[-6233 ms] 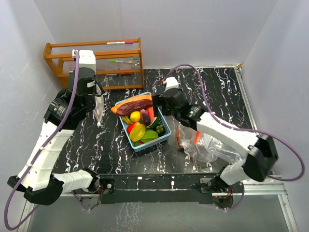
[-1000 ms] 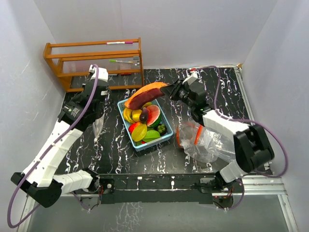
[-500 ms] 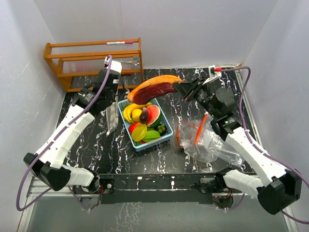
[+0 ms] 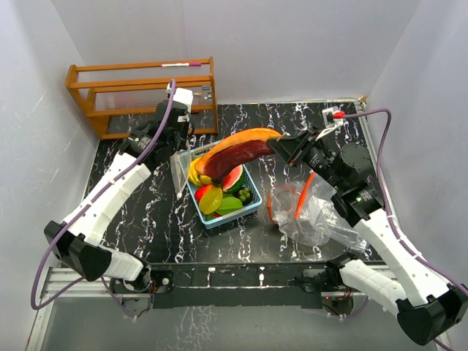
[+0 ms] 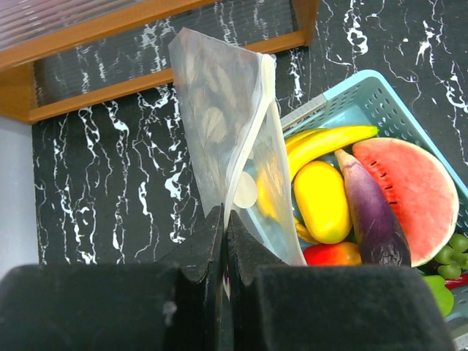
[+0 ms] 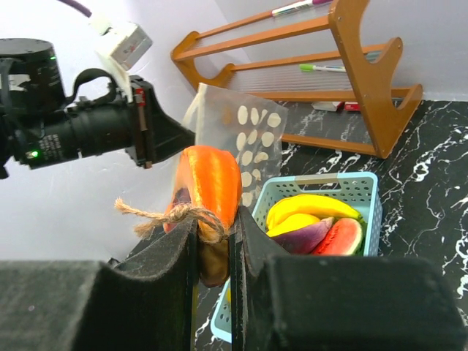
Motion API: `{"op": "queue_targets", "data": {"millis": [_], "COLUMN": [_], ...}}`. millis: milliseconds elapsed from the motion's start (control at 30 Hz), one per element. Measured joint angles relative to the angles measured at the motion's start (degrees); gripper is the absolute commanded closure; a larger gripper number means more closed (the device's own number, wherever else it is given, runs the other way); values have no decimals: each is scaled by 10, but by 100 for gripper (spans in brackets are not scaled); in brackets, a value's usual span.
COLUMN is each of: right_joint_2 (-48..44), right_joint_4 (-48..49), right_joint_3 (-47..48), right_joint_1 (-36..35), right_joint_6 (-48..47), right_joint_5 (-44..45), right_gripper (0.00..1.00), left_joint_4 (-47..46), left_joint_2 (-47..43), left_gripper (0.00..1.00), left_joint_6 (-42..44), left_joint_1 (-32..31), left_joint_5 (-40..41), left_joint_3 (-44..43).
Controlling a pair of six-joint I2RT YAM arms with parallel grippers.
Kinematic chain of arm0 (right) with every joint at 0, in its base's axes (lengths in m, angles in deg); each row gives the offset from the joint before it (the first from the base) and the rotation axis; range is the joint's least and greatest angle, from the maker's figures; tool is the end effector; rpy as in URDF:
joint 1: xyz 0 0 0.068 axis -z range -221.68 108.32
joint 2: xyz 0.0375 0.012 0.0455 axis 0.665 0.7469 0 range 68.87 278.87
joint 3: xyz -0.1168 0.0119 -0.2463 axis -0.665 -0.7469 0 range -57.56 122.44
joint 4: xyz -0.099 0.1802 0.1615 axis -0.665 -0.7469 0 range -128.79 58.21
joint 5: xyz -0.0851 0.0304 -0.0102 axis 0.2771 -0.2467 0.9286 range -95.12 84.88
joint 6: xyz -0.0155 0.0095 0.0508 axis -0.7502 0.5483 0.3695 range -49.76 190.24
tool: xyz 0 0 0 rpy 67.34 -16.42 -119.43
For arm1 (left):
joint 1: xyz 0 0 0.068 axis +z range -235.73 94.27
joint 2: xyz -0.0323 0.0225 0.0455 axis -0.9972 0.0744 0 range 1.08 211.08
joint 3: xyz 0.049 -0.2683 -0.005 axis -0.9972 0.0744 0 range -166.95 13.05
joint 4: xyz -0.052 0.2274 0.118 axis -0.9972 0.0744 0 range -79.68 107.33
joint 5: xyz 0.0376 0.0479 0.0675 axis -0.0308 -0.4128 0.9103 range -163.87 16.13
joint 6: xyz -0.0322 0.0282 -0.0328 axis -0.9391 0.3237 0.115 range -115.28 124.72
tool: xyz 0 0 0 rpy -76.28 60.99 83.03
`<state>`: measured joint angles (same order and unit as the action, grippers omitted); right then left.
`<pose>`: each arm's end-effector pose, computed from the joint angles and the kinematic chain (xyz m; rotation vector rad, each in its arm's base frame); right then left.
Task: Place the food in the zip-top bag and seal the zipper
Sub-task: Place the fake food in the zipper food storage bag.
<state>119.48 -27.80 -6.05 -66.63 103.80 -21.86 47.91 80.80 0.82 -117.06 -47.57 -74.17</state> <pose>0.1808 0.0954 0.3906 -0.1321 1.5733 1.0299 0.2640 -0.1423 0.4116 0.2148 2.0270 0.0975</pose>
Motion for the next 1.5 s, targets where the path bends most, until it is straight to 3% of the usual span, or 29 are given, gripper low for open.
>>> {"op": "queue_targets", "data": {"millis": [867, 1500], "right_joint_2": [113, 129], "right_joint_4": [113, 108], "right_joint_3": [0, 1], "right_joint_1": [-19, -96], "right_joint_6": [75, 9], "right_joint_5": [-35, 135], "right_gripper": [92, 92], "left_joint_4": [-26, -26], "left_joint_2": [10, -25], "left_gripper": [100, 100], "left_joint_6": [-12, -13], "left_joint_1": [0, 0], "left_joint_5": [-31, -47], "left_joint_3": [17, 17]}}
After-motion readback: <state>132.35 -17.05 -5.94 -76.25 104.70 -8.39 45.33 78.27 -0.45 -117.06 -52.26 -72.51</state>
